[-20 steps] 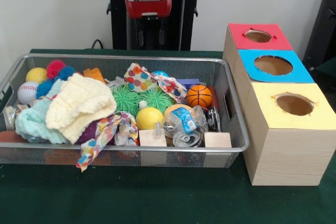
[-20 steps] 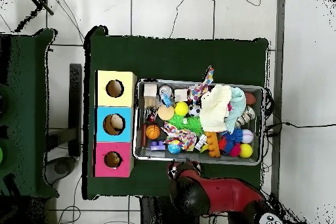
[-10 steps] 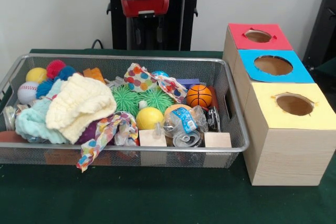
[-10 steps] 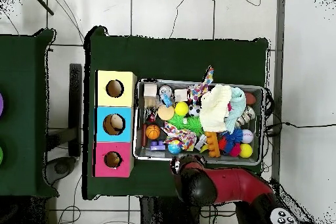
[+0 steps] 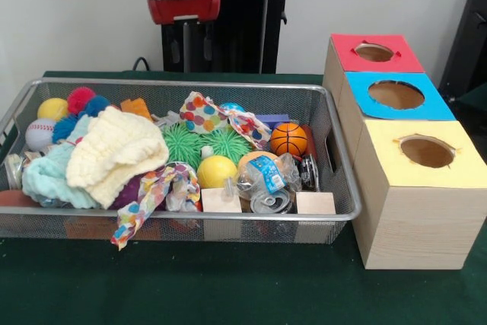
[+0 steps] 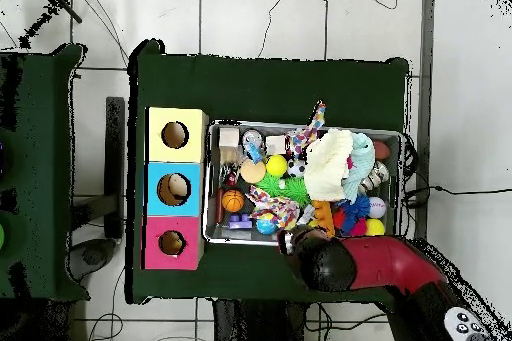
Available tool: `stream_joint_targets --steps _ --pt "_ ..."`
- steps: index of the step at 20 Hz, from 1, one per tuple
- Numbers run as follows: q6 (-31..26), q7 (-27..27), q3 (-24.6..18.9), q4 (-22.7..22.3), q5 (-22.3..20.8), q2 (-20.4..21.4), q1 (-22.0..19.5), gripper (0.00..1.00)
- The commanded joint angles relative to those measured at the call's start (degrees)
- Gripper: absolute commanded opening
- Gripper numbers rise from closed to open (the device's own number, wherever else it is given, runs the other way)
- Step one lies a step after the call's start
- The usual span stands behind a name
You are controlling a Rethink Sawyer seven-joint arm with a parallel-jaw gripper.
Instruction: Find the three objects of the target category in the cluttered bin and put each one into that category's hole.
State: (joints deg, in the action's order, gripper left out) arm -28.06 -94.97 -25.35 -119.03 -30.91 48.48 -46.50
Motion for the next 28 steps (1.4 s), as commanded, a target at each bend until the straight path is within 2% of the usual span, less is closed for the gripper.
stream_joint_targets --steps 1,7,14,19,28 --pt "-7.5 15.7 -7.2 10.2 -4.6 -2.2 -2.6 1.00" --pt "-9.8 13.9 -7.5 14.7 -4.3 -5.5 -3.5 1.00" --pt "-15.7 14.9 -7.7 21.2 -3.3 -7.4 -3.1 1.00" --pt "-16.7 14.9 -8.5 24.4 -3.7 -9.6 -2.9 1.00" --pt "-18.8 19.0 -11.1 32.0 -5.1 -16.1 -2.7 1.00"
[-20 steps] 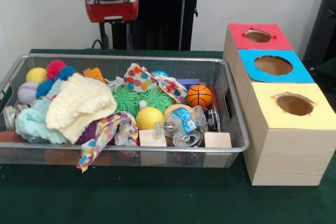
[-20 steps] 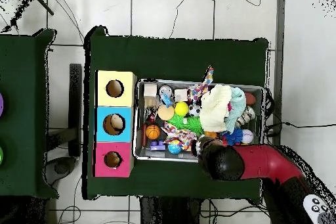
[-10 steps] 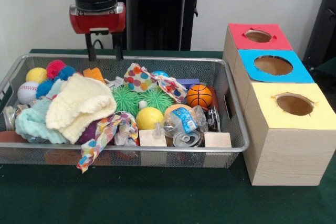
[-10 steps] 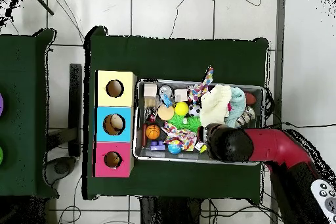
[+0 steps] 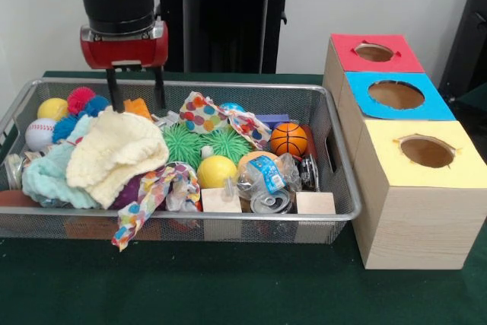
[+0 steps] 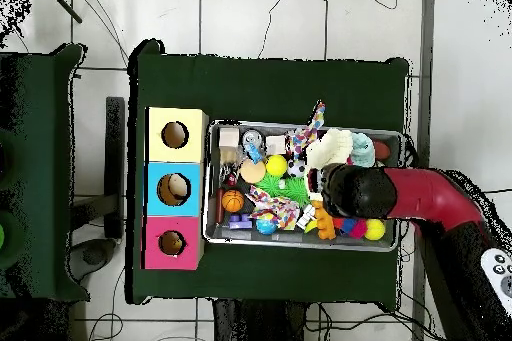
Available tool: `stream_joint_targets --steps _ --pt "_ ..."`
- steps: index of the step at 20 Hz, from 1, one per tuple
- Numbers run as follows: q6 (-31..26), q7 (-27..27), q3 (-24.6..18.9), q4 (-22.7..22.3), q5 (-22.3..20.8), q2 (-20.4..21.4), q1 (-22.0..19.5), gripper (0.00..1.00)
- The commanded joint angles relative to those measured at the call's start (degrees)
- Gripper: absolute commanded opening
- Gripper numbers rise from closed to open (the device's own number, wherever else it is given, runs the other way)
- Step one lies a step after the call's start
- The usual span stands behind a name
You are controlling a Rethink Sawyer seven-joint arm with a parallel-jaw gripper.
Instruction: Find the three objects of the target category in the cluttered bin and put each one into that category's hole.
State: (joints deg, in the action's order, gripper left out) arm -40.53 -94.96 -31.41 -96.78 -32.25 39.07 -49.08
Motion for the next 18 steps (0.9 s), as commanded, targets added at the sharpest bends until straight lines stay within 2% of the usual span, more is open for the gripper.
stream_joint_targets --steps 1,3,6,8,13,18 --pt "-5.9 19.1 -5.2 10.2 -3.9 -7.4 -0.1 1.00" --pt "-3.9 18.9 -5.5 11.5 -4.8 -9.9 0.1 1.00" --pt "-4.4 20.6 -4.5 16.8 -7.7 -15.3 2.3 1.00" --pt "-4.4 19.9 -3.0 18.0 -9.6 -16.3 3.4 1.00" --pt "-3.8 17.8 -1.8 13.7 -10.8 -14.3 3.2 1.00" --pt "-0.3 12.4 -0.4 8.2 -12.5 -14.1 4.0 1.00"
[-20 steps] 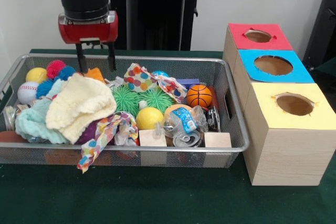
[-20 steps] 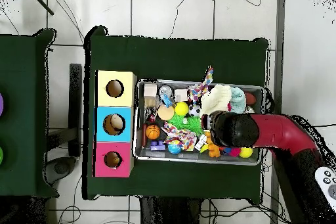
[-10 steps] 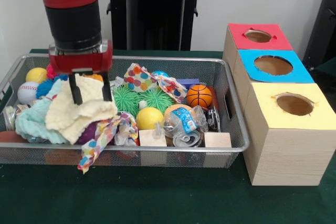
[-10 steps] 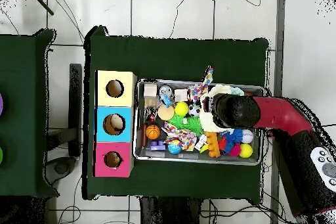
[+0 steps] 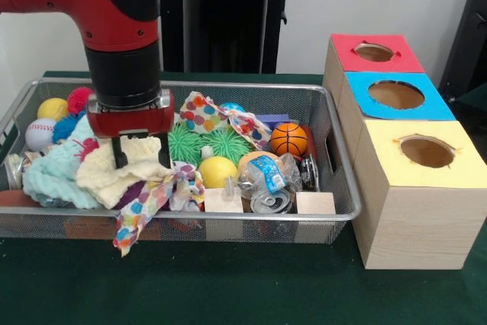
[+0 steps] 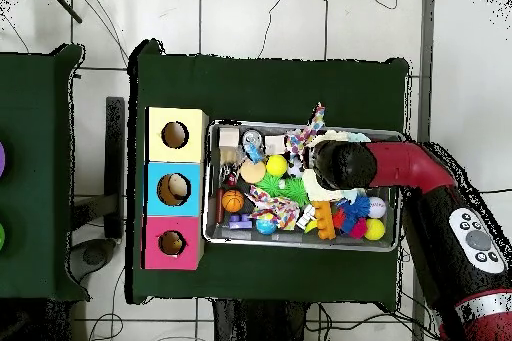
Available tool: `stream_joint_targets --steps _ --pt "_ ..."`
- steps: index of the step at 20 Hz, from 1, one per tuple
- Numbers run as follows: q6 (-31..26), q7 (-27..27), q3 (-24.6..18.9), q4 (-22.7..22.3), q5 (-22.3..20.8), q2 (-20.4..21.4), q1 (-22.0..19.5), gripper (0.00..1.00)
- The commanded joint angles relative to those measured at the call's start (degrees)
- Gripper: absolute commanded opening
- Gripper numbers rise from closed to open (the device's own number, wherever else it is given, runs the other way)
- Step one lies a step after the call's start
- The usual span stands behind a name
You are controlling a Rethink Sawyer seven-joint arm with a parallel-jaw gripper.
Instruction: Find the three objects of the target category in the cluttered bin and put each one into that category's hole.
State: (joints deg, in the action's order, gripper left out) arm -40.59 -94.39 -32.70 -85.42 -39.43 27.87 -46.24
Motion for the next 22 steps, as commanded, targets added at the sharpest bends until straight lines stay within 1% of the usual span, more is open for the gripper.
stream_joint_targets --steps 1,4,6,10,12,14,16,22 --pt "0.2 10.0 1.5 -4.6 -5.5 -2.5 1.7 1.00" --pt "0.3 4.1 3.7 -8.9 -5.3 -1.4 3.6 1.00" --pt "2.0 -0.7 5.3 -12.5 -4.8 -0.2 4.9 1.00" --pt "7.7 -12.9 9.8 -19.6 -3.1 3.4 9.6 1.00" --pt "10.9 -18.5 12.2 -22.1 -1.8 4.1 12.5 1.00" --pt "14.9 -23.0 14.4 -23.6 -0.1 3.7 15.6 1.00" --pt "20.2 -26.9 16.8 -24.3 1.3 2.8 19.1 1.00" --pt "29.1 -32.6 22.0 -25.1 7.8 0.7 28.2 1.00"
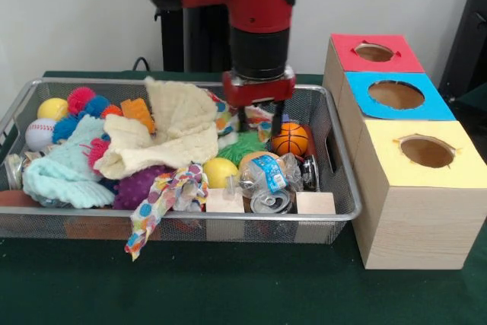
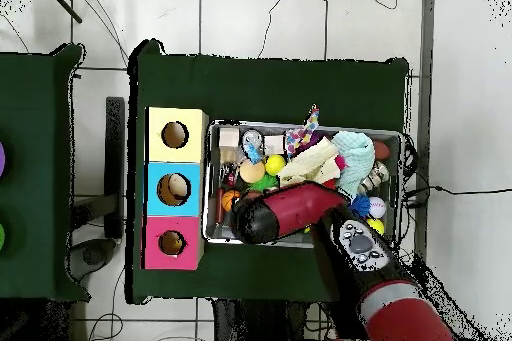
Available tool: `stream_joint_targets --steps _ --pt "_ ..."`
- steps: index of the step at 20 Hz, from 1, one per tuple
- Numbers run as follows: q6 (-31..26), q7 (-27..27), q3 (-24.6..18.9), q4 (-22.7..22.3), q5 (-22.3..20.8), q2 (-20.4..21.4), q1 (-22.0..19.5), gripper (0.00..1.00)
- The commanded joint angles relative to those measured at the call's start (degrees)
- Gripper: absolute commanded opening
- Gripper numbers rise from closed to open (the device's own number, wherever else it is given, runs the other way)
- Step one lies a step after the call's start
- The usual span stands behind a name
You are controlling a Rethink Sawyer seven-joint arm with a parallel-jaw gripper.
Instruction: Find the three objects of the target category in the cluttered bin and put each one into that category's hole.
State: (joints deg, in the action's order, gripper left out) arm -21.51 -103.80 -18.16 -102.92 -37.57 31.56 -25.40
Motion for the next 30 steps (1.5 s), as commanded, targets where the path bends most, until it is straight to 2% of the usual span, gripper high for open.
stream_joint_targets --steps 1,4,7,11,16,22,26,30 --pt "10.7 -23.4 7.6 -7.7 7.0 -3.4 8.2 1.00" --pt "13.9 -25.0 9.2 -7.4 9.3 -4.7 11.5 1.00" --pt "13.5 -25.1 10.5 -9.7 10.9 -1.6 12.5 1.00" --pt "7.1 -19.4 6.7 -14.9 12.1 7.5 7.2 1.00" --pt "2.4 -12.3 2.6 -19.8 14.1 17.2 -0.4 1.00" --pt "-7.3 -0.6 -3.0 -24.5 16.8 28.3 -9.8 1.00" --pt "-11.1 6.0 -5.7 -24.6 16.2 33.6 -15.2 1.00" --pt "-11.1 7.1 -8.6 -22.9 13.4 33.6 -18.9 1.00"
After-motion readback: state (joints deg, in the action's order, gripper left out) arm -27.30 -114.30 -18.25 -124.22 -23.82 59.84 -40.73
